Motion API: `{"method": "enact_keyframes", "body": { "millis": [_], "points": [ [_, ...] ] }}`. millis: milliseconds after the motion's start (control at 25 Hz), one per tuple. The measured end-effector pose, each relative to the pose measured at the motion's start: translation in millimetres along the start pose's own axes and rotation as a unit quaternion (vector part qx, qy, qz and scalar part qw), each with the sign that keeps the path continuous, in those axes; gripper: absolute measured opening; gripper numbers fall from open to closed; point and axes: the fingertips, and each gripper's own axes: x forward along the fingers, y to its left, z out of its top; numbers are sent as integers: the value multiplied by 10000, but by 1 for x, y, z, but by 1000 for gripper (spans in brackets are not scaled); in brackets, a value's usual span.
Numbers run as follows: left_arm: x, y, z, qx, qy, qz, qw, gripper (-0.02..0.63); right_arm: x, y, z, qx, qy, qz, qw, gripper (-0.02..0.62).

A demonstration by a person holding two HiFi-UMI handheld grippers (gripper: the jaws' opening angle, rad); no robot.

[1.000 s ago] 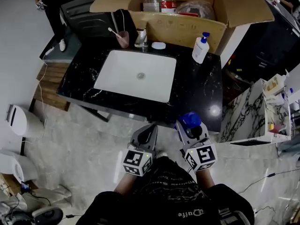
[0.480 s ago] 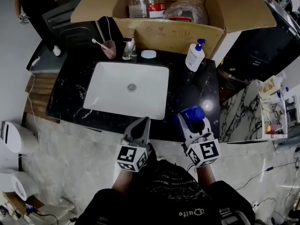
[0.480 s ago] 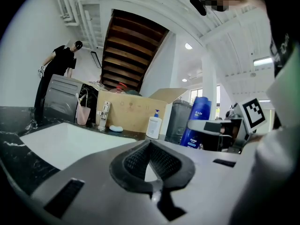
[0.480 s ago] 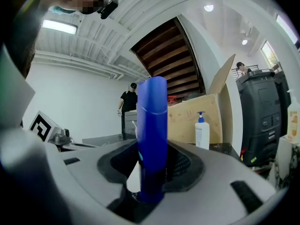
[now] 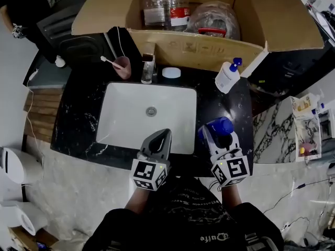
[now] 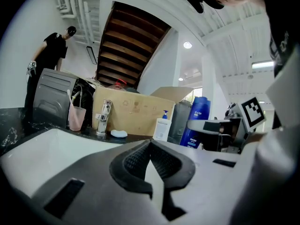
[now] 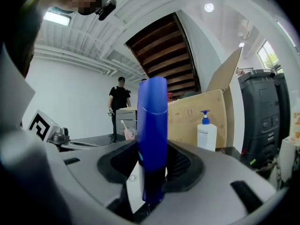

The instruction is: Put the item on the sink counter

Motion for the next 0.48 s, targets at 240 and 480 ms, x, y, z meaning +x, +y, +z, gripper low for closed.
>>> {"method": "enact_keyframes", "body": {
  "millis": [240,480],
  "points": [
    [15,28,5,-81,23,-120,9999,5,36,-6,10,-140,-30,-171,9998,158],
    [25,31,7,-120,55,-119,9998,5,66,-17,29,-236,-79,-101,9996,158]
  ]
}}
